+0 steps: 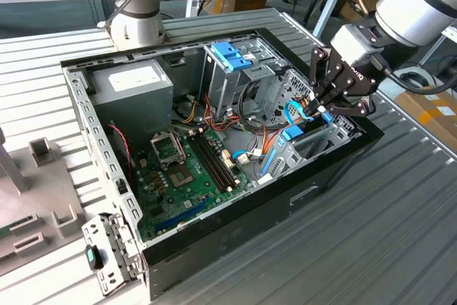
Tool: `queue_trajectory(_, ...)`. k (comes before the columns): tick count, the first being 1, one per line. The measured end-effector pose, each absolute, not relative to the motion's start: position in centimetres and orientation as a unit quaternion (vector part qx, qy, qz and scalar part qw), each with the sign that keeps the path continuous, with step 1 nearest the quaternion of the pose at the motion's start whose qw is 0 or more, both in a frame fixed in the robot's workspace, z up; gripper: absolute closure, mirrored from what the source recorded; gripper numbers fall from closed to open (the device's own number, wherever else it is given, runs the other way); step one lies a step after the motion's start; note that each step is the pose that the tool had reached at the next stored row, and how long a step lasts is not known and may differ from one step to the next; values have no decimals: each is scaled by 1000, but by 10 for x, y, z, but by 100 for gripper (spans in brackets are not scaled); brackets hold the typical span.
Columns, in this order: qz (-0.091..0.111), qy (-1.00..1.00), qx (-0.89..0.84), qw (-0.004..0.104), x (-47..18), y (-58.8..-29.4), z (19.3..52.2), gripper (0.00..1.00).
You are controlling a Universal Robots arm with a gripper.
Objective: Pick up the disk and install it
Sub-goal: 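Insert the second disk wire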
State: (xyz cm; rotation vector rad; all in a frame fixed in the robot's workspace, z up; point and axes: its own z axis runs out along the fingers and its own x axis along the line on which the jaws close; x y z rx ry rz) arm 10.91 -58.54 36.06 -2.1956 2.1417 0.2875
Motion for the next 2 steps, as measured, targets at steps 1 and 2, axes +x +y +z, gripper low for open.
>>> queue_trajectory(1,93,695,-712,30,109,-585,361,89)
queue_trajectory(2,93,695,-712,30,109,-585,361,89)
